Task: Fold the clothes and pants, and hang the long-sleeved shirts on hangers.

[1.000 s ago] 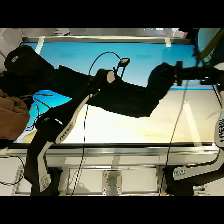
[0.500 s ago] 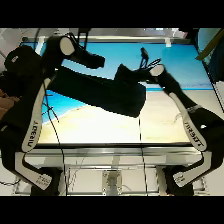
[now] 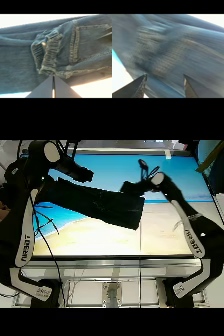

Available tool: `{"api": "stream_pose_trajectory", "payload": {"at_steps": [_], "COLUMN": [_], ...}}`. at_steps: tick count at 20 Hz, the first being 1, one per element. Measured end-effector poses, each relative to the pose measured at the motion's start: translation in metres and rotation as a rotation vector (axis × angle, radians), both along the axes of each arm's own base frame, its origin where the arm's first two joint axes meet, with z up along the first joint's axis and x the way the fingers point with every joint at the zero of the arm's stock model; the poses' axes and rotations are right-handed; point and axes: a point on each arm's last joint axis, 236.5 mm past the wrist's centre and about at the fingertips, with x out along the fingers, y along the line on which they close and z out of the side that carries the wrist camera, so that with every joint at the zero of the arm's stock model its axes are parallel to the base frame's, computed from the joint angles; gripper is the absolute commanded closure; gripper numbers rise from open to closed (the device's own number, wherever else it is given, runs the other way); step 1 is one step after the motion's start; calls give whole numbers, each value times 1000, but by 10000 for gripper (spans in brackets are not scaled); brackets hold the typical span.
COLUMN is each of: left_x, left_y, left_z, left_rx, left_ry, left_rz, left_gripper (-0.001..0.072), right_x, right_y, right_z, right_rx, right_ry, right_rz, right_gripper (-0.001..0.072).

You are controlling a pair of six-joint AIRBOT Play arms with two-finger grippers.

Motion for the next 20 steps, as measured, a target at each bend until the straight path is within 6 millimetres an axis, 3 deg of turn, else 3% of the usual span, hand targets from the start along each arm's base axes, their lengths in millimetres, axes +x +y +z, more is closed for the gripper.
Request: {"api": "stream_pose_trajectory", "payload": {"at_steps": [3, 5, 7, 9, 11, 17, 18, 19, 20], "left_x": [2, 2, 3, 3, 3, 3, 3, 4, 3], "left_y": [8, 12, 14, 15, 15, 16, 16, 16, 16], "left_z": [-2, -3, -3, -3, -3, -3, -3, -3, -3], "left_rx": [32, 48, 55, 59, 62, 64, 63, 63, 63], "left_ry": [-5, -6, -8, -9, -9, -9, -8, -8, -8], "left_rz": [11, 14, 16, 18, 19, 21, 24, 24, 23], "left_gripper": [696, 695, 696, 695, 696, 695, 695, 696, 696], "right_x": [-30, -53, -60, -55, -49, -44, -46, -46, -47], "right_y": [-94, -126, -126, -113, -104, -67, -58, -49, -41], "right_z": [-29, -54, -73, -84, -98, -122, -122, -123, -125], "right_rx": [-146, -129, 1, 165, 288, 482, 490, 488, 473], "right_ry": [164, 269, 300, 288, 296, 357, 362, 361, 358], "right_rz": [-28, -60, -93, -124, -161, -196, -180, -165, -144], "right_gripper": [198, 200, 200, 195, 20, 36, 83, 315, 606]}}
